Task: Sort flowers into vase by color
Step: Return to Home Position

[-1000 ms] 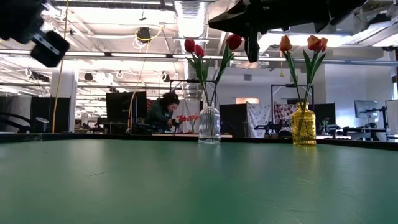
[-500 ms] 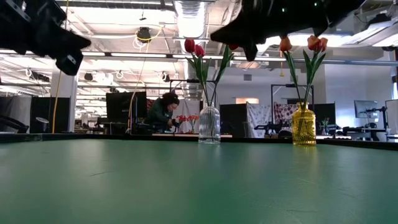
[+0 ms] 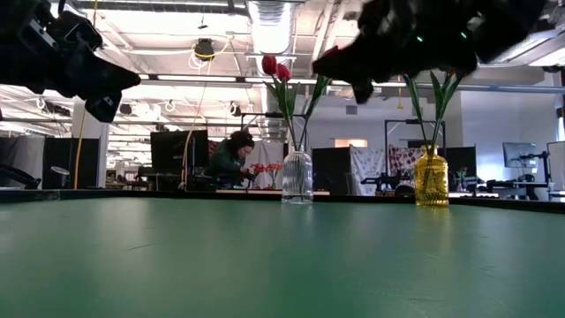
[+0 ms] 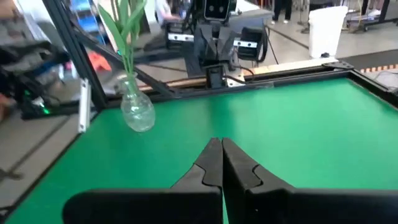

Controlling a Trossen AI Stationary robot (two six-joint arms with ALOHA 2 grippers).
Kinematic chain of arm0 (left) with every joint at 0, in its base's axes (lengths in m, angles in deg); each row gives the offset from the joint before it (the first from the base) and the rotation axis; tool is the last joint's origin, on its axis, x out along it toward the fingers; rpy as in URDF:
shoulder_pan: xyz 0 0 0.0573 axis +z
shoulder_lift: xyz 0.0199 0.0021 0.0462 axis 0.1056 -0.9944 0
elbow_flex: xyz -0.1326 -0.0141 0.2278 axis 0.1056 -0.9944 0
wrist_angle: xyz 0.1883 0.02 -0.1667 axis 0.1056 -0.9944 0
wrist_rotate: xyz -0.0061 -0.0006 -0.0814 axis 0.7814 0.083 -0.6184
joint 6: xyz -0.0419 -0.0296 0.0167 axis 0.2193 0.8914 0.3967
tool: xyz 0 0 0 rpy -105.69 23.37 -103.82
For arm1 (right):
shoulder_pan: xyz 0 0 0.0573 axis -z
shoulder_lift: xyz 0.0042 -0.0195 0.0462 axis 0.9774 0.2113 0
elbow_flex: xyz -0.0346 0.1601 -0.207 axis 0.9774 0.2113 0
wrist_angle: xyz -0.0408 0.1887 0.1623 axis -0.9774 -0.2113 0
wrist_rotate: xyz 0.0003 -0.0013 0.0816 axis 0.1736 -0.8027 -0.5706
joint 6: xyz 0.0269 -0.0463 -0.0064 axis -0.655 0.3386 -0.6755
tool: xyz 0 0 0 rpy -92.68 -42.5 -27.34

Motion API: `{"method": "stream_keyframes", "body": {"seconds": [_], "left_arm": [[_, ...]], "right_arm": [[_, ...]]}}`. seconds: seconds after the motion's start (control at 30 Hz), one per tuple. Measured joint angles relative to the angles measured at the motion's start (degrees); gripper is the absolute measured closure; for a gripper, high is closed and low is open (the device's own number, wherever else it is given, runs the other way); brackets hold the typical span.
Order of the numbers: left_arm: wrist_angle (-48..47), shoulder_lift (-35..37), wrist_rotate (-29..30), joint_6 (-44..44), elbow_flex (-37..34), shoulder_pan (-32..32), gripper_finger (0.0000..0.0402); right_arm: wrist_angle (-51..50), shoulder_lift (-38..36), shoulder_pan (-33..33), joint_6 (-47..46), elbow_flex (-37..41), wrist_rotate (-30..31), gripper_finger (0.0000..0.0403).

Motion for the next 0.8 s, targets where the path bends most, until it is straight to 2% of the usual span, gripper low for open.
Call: {"method": "stream_keyframes", "body": {"seconds": [0.17,0.23,0.5,0.6,0.8], "left_arm": [[-1.5,0.0,0.8,-0.1,0.0,0.0,0.0401],[-1.7,0.0,1.2,0.4,0.0,0.0,0.0401],[-1.8,0.0,9.3,0.7,0.0,0.0,0.0401],[-1.5,0.0,11.9,0.8,0.0,0.0,0.0401],[-1.5,0.0,12.5,0.8,0.0,0.0,0.0401]], "right_arm": [[10.5,-0.4,0.0,-4.9,8.6,0.1,0.0383],[10.2,-1.7,-0.4,-6.4,11.2,0.8,0.0383],[11.1,-11.7,-2.9,-6.8,20.8,12.5,0.0384],[12.4,-14.1,-2.9,-6.6,23.5,13.0,0.0384],[13.4,-16.1,-2.6,-6.6,26.7,13.0,0.0384]]}}
